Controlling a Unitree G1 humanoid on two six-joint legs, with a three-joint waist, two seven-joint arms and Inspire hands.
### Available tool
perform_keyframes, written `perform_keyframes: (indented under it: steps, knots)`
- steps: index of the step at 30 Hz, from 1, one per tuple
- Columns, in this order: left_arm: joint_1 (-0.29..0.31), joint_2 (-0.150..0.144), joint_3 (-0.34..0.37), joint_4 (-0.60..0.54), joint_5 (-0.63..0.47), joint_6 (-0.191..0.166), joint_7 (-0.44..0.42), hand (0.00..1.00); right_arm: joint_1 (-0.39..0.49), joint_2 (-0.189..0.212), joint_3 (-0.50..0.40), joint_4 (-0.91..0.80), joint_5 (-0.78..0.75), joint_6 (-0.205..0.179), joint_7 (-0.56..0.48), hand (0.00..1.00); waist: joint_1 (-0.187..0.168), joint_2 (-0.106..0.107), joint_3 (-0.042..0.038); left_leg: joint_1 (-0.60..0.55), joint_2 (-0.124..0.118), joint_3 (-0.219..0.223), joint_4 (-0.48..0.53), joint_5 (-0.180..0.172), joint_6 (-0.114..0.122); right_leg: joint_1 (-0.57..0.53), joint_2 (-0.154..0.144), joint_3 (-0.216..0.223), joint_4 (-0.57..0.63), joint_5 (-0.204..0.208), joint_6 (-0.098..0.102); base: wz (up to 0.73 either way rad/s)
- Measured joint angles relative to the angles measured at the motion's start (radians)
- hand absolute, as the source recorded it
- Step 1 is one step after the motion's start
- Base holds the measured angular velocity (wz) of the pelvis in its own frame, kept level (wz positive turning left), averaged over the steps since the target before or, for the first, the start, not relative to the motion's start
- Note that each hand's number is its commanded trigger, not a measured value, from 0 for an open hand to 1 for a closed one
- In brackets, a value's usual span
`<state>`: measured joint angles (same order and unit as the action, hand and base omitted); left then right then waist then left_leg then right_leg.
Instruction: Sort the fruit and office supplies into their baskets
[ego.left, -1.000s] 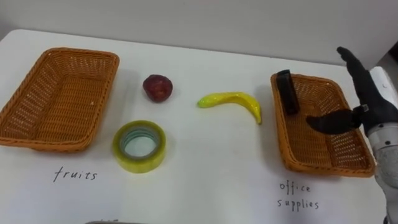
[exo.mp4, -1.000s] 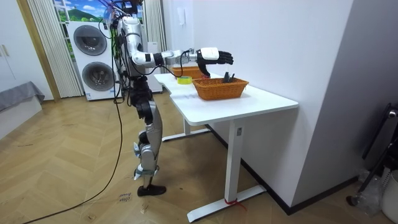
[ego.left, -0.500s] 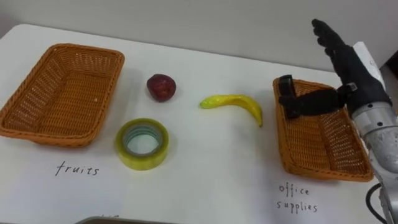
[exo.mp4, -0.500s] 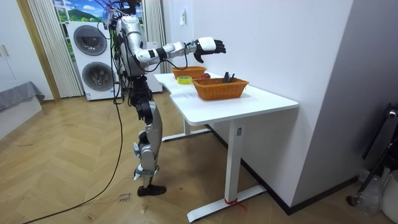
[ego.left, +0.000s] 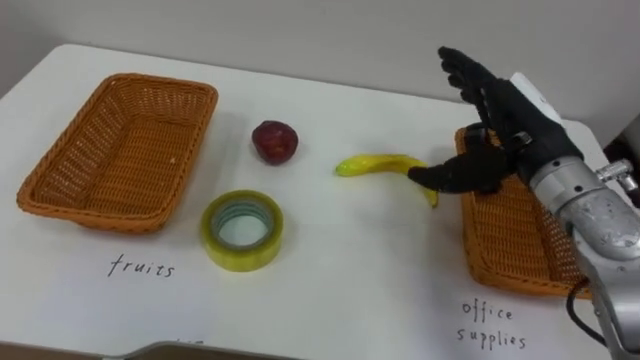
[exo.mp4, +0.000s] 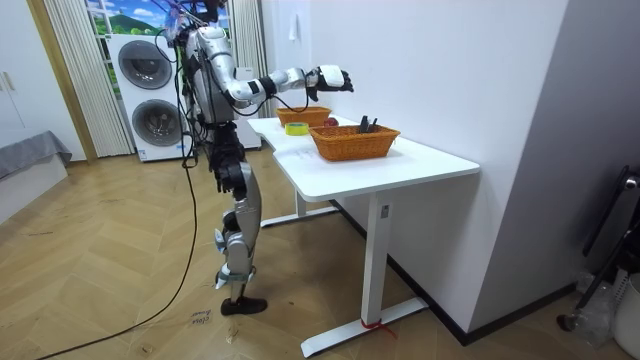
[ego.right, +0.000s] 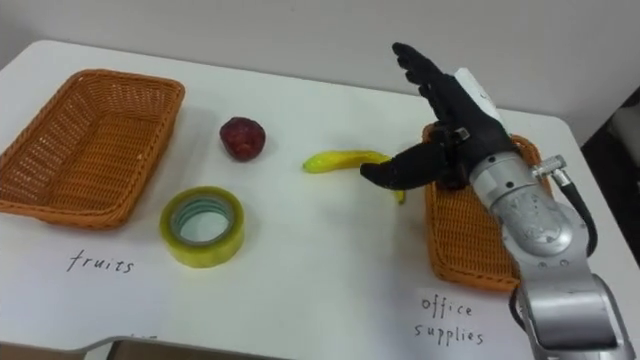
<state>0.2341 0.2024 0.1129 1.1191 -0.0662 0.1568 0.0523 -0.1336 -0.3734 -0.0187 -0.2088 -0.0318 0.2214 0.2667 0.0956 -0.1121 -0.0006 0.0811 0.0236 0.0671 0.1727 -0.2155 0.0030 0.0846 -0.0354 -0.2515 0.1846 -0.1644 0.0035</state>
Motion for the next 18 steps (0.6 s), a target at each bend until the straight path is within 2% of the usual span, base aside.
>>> perform_keyframes:
  steps: [5,6,9,18]
  knots:
    - [-0.002,0.007,0.000,0.000,0.021,0.026,0.002,0.00,-0.004,0.012,0.002,0.001,0.040,0.040,0.021,0.00,0.027,-0.017,0.0014,-0.002,-0.001,-0.016,0.001,0.000,0.000,0.005,-0.003,-0.021,0.001,0.000,0.000,0.08]
    - [-0.002,0.006,0.000,0.001,0.033,0.035,0.001,0.00,-0.005,0.014,0.007,0.003,0.050,0.042,0.022,0.00,0.033,-0.017,0.0017,-0.002,-0.001,-0.018,0.002,0.000,0.000,0.006,-0.003,-0.027,0.001,0.000,0.000,0.11]
    - [-0.001,0.007,0.000,0.001,0.039,0.041,0.001,0.00,-0.028,0.014,0.032,0.025,0.070,0.042,0.022,0.00,0.045,-0.022,0.0104,-0.002,-0.001,-0.033,0.007,0.000,0.000,0.016,-0.003,-0.038,0.000,0.000,0.000,0.15]
    - [0.001,0.006,0.000,-0.003,0.061,0.064,-0.023,0.00,-0.071,0.014,0.080,0.095,0.072,0.042,0.018,0.00,0.075,-0.026,0.0094,-0.022,-0.004,-0.056,0.025,0.000,0.000,0.018,-0.007,-0.073,-0.002,0.000,0.000,0.10]
